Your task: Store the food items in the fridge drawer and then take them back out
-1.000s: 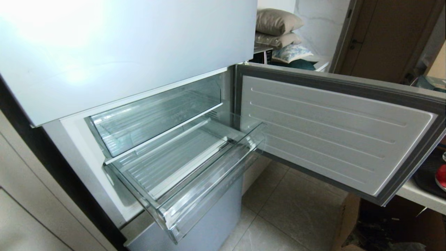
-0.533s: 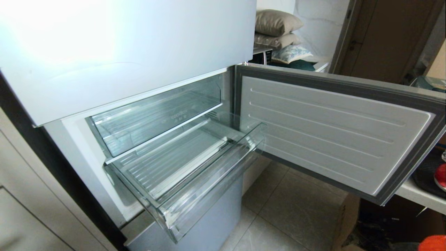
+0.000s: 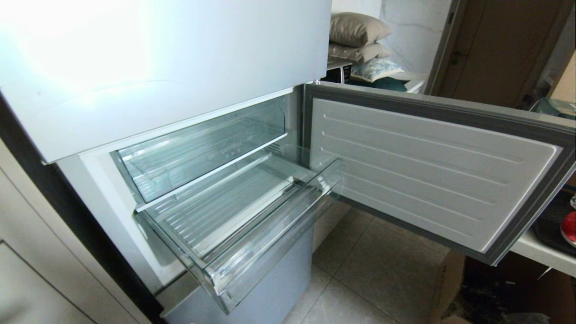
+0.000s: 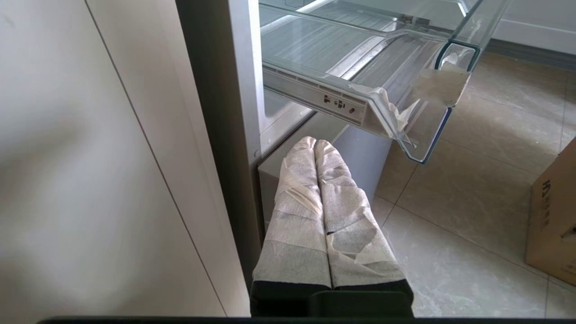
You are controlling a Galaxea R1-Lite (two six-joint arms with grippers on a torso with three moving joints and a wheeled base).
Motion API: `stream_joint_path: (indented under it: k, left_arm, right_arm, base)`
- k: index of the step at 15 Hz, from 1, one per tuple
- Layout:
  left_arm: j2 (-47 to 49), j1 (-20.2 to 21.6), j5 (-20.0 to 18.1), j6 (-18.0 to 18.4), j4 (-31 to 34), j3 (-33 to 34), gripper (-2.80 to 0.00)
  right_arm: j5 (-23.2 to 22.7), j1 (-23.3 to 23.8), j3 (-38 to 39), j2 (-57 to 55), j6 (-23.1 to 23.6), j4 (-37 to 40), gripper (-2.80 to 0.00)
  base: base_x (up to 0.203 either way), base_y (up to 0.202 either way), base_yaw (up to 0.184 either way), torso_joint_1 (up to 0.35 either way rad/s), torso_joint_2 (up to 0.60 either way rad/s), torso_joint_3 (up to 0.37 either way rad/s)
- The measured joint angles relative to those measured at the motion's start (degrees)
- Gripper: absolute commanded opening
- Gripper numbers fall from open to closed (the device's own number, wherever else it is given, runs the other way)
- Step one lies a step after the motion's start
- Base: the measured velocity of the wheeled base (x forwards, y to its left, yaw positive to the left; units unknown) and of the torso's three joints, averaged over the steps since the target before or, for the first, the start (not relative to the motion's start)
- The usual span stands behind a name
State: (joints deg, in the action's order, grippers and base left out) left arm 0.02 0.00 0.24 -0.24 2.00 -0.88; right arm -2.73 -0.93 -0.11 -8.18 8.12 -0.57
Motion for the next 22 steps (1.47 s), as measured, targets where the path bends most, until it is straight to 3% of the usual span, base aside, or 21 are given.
stream_joint_path:
  k: [4, 13, 22]
  left_arm:
    - [0.0, 0.0, 0.0, 0.0, 0.01, 0.0, -2.8]
    - [0.0, -0.03, 0.0, 0.02, 0.01, 0.0, -2.8]
    - [0.0, 0.0, -0.01, 0.0, 0.0, 0.0, -2.8]
  right_arm:
    - [0.56, 0.38, 0.01, 6.62, 0.33, 0.6, -2.8]
    - [0.73, 0.51, 0.11, 8.21, -0.73, 0.87, -2.8]
    - [1.08, 0.49, 0.11, 8.21, -1.69, 0.89, -2.8]
  base:
    - [0.0, 0.0, 0.0, 0.0, 0.0, 0.0]
    - [0.0, 0.0, 0.0, 0.0, 0.0, 0.0]
    - [-0.001, -0.007, 0.166, 0.002, 0.0, 0.004]
